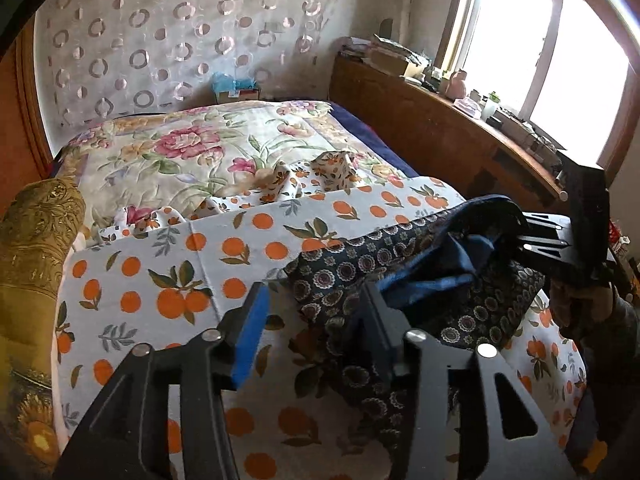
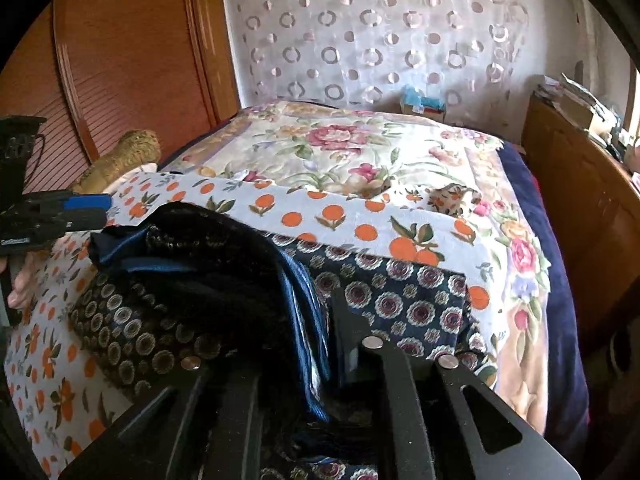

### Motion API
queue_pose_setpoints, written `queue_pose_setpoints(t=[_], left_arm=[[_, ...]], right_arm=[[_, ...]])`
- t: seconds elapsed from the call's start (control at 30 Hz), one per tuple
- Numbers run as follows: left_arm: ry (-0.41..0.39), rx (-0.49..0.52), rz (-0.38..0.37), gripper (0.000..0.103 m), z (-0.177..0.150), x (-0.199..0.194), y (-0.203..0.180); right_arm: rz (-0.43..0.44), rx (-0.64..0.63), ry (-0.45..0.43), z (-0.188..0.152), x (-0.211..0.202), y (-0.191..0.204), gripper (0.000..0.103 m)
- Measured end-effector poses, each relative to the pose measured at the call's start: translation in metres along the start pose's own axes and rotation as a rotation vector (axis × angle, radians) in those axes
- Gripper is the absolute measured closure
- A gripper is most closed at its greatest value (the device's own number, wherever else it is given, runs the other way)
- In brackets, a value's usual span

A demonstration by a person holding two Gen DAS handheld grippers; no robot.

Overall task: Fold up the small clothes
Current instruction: 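Grasp the folded bundle with the right gripper while the left gripper grips its edge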

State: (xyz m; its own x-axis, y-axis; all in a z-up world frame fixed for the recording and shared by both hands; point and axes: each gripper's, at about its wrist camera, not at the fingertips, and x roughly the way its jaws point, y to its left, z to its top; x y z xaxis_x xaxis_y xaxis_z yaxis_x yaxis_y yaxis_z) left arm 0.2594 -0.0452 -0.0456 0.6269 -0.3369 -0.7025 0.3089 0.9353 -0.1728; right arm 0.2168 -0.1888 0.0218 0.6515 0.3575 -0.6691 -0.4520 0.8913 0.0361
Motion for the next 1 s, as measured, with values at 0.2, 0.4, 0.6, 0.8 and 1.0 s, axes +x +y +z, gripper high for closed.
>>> queue_pose_setpoints(t=[0.2, 0.4, 0.6, 0.8, 1.0], left_arm=[[-0.017, -0.020, -0.002, 0.048, -0.002, -0.006, 0.004], [-0.007, 0.002, -0.014, 0.048, 0.001, 0.000, -0.002], [0.035, 0.040, 0.004, 0.048, 0.009, 0.027, -0.006], [0.103, 0.031, 0.021, 0.048, 0.012, 0.060, 0.004], [0.127, 0.008, 0.011, 0.047, 0.008, 0.072, 0.010]], right_arm=[[-0.107, 0.035, -0.053, 0.014, -0.012, -0.007, 0.048], [-0.194, 0.078, -0.101, 0.013, -0.043, -0.014, 0.038], [-0.196, 0.120, -0.069, -0.013, -0.059, -0.015, 0.032], [-0.170, 0.176, 0.017, -0.033, -0.046, -0.017, 0.032], [-0.154, 0.212, 0.053, -0.037, -0.040, -0.026, 0.031]])
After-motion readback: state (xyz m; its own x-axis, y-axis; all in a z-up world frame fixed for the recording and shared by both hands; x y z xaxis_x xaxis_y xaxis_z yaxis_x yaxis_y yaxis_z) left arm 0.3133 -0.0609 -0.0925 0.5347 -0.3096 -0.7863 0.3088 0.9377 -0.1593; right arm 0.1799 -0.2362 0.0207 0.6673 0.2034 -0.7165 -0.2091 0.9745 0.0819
